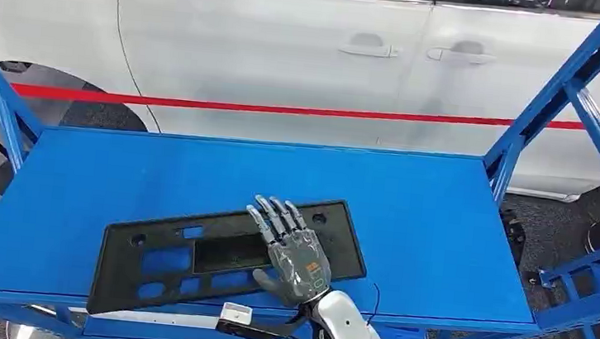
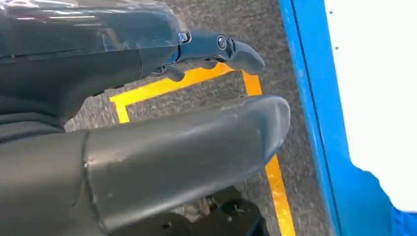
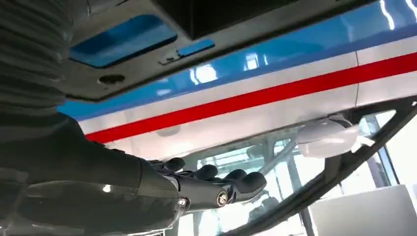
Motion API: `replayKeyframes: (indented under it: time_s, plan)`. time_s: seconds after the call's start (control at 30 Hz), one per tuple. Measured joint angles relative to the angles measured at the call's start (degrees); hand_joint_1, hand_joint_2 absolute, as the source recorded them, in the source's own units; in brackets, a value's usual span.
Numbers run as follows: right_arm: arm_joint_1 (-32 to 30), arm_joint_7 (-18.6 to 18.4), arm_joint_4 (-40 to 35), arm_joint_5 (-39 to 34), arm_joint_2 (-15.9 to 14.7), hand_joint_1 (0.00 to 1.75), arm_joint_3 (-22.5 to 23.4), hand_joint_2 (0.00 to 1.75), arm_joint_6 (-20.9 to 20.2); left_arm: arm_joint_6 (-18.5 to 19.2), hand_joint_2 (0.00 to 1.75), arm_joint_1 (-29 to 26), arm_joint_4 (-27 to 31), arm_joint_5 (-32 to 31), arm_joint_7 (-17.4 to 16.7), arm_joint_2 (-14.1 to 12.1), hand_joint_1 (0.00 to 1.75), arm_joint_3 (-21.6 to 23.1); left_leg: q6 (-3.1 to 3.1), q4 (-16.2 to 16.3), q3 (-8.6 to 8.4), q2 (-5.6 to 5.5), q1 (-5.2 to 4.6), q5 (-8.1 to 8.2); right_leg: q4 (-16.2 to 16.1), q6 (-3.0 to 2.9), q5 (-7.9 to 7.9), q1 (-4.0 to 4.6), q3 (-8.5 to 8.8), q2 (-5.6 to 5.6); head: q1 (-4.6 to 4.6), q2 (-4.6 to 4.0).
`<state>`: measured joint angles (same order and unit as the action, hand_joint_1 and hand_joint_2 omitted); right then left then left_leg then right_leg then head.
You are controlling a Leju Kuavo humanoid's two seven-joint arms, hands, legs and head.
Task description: Take the parts from the cabinet and place them on the table.
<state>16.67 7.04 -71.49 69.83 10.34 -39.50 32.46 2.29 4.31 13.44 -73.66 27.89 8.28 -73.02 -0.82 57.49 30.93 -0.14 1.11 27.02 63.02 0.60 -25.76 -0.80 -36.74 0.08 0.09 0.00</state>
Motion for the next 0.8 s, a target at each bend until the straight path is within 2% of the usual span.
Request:
replayKeyframes:
  time_s: [0.03,0.07,0.1,0.17,0.2,0.23,0.27,0.33,0.37,0.4,0.43,0.47,0.5,0.53,0.57,0.6,0.67,0.7,0.73,0.77,0.8]
  plan:
    - [0.04,0.00,-0.18,0.02,-0.07,0.00,0.02,1.75,0.00,0.00,0.00,0.00,0.00,0.00,0.04,0.00,0.00,0.00,0.32,0.06,-0.08,0.01,0.00,0.25,-3.41,-0.28,0.60,0.05,1.31,-0.08,0.09,0.00]
    - [0.11,0.00,-0.24,0.02,-0.11,0.00,0.02,1.75,0.00,0.00,0.00,0.11,0.00,0.00,0.04,0.02,0.00,0.00,0.78,0.35,0.09,-0.04,-0.40,0.53,-4.22,-0.40,0.02,0.42,1.81,-0.06,0.09,0.00]
    - [0.07,0.00,-0.42,0.02,-0.11,0.00,0.02,1.75,0.00,0.00,0.00,0.11,0.00,0.00,0.07,0.02,0.00,0.00,1.08,0.22,0.11,-0.05,-0.40,0.53,-4.08,-0.56,0.05,0.40,1.66,0.05,-0.04,0.00]
    - [0.01,-0.11,-0.57,0.17,-0.28,0.00,0.04,1.75,0.00,0.00,0.00,0.09,0.00,0.00,0.09,0.02,0.00,0.00,1.88,-0.15,-0.18,0.04,-0.16,0.54,-4.11,-1.24,-0.06,0.65,1.64,0.25,-0.04,0.00]
    - [-0.01,-0.11,-0.70,0.22,-0.31,0.00,0.04,1.75,0.00,0.00,0.00,0.16,0.00,-0.02,0.11,0.00,0.00,0.00,2.27,-0.01,-0.31,0.04,-0.12,0.84,-4.69,-1.74,0.16,0.31,1.96,0.20,-0.04,0.00]
    - [-0.09,-0.17,-0.90,0.31,-0.33,0.00,0.07,1.75,-0.02,0.00,0.00,0.14,0.00,-0.04,0.24,0.02,0.00,0.02,2.47,1.04,-0.08,0.11,0.06,1.57,-4.97,-1.98,0.20,0.15,2.32,0.13,-0.06,0.00]
    - [-0.10,-0.20,-1.12,0.31,-0.33,0.00,0.11,1.75,-0.02,0.00,0.00,0.18,0.00,-0.04,0.42,0.07,0.00,0.02,2.59,4.20,1.37,0.09,0.05,3.58,-5.00,-2.40,0.06,0.14,2.48,0.02,-0.39,0.00]
    - [-0.43,-0.17,-1.53,0.37,-0.42,0.00,0.18,1.75,-0.09,0.07,0.00,0.12,0.00,-0.04,0.57,0.15,0.00,0.02,2.90,13.59,5.98,0.09,0.09,7.77,-4.96,-2.74,-0.14,0.33,2.64,-0.05,-0.59,0.00]
    - [-0.82,-0.15,-1.64,0.44,-0.57,0.00,0.20,1.75,-0.18,0.07,0.00,-0.01,0.00,-0.07,0.59,0.15,0.00,0.02,2.99,17.33,8.01,0.09,0.08,8.75,-4.84,-2.82,-0.09,0.45,2.70,-0.10,-0.61,0.00]
    - [-1.11,-0.06,-1.66,0.46,-0.70,0.00,0.20,1.75,-0.22,0.07,0.00,-0.11,0.00,-0.09,0.59,0.13,0.00,0.02,2.95,18.53,8.86,0.09,0.08,8.62,-4.71,-2.84,-0.10,0.50,2.72,-0.10,-0.61,0.00]
    - [-1.36,0.09,-1.77,0.50,-0.81,0.00,0.22,1.75,-0.37,0.07,0.00,-0.14,0.00,-0.18,0.59,0.11,0.00,0.04,2.84,16.82,8.37,0.09,0.08,6.95,-4.52,-2.85,-0.18,0.51,2.71,-0.02,-0.61,0.00]
    - [-1.58,0.09,-1.97,0.55,-0.85,0.00,0.26,1.75,-0.46,0.07,0.00,-0.09,0.00,-0.20,0.61,0.09,0.00,0.04,2.67,13.01,6.82,0.09,0.08,4.34,-4.41,-2.80,-0.54,0.52,2.73,0.16,-0.65,0.00]
    - [-1.73,0.13,-2.25,0.55,-0.87,0.00,0.37,1.75,-0.46,0.11,0.00,-0.05,0.00,-0.22,0.70,0.05,0.00,0.11,2.44,7.50,4.29,0.10,0.08,1.28,-4.25,-2.68,-0.65,0.53,2.82,0.27,-0.61,0.00]
    - [-1.78,0.28,-2.47,0.55,-0.87,0.00,0.42,1.75,-0.52,0.17,0.00,0.01,0.00,-0.22,0.79,0.00,0.00,0.13,2.06,2.42,1.93,0.11,0.05,-0.64,-4.15,-2.51,-0.79,0.57,2.93,0.28,-0.68,0.00]
    - [-1.77,0.46,-2.51,0.50,-0.87,0.00,0.48,1.75,-0.57,0.17,0.00,0.11,0.00,-0.20,0.79,-0.04,0.00,0.13,1.87,1.34,1.58,0.06,-0.40,0.31,-4.07,-2.23,-0.86,0.96,2.83,0.28,-0.63,0.00]
    - [-1.83,0.61,-2.54,0.41,-0.87,0.00,0.59,1.75,-0.61,0.20,0.00,0.21,0.00,-0.18,0.90,-0.04,0.00,0.13,1.52,1.08,1.48,-0.04,-0.41,-0.15,-4.02,-1.94,-0.86,0.93,2.72,0.40,-0.63,0.00]
    - [-1.85,0.83,-2.62,0.35,-0.87,0.00,0.72,1.75,-0.63,0.24,0.00,0.13,0.00,-0.15,0.96,-0.04,0.00,0.13,1.20,1.12,1.57,-0.08,-0.60,-0.24,-4.33,-1.40,-0.62,0.75,2.80,0.32,-0.61,0.00]
    - [-1.90,0.89,-2.69,0.28,-0.87,0.00,0.81,1.75,-0.63,0.24,0.00,0.09,0.00,-0.15,0.96,-0.06,0.00,0.13,0.58,0.60,1.48,-0.09,-0.43,-0.60,-4.50,-0.93,-0.48,0.87,2.92,0.33,-0.63,0.00]
    - [-2.02,1.01,-2.75,0.13,-0.88,0.00,0.98,1.75,-0.63,0.22,0.00,0.12,0.00,-0.20,0.96,-0.02,0.00,0.17,0.06,0.04,1.23,0.07,0.08,-1.09,-4.07,-0.59,-0.90,0.62,2.86,0.27,-0.61,0.00]
    - [-2.00,1.20,-2.80,0.09,-0.87,0.00,1.07,1.75,-0.61,0.22,0.00,0.16,0.00,-0.22,0.96,-0.04,0.00,0.20,-0.28,-0.14,1.19,0.01,0.02,-1.24,-2.98,-0.42,-1.96,0.71,2.43,0.21,-0.46,0.00]
    - [-2.00,1.35,-2.91,-0.19,-0.89,0.00,1.09,1.75,-0.59,0.18,0.00,0.20,0.00,-0.22,0.96,-0.04,0.00,0.22,-0.49,-0.16,1.29,0.08,0.02,-1.28,0.42,-0.28,-4.40,0.56,0.83,0.21,-0.20,0.00]
